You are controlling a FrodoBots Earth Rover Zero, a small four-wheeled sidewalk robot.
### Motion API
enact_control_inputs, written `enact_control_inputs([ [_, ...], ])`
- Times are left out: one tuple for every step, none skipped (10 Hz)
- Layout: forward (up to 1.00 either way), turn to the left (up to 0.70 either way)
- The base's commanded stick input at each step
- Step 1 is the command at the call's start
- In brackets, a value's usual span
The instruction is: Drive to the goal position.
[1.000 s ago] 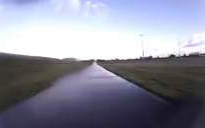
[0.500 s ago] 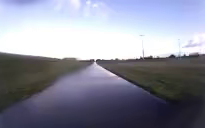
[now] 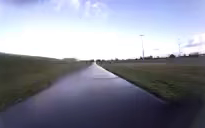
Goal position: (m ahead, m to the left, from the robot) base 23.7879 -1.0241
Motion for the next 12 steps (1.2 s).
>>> enact_control_inputs([
  [0.45, 0.23],
  [0.45, 0.27],
  [0.45, 0.27],
  [0.45, 0.27],
  [0.45, 0.27],
  [0.45, 0.25],
  [0.45, 0.05],
  [0.45, 0.00],
  [0.45, 0.02],
  [0.45, 0.10],
  [0.45, 0.19],
  [0.45, 0.26],
])
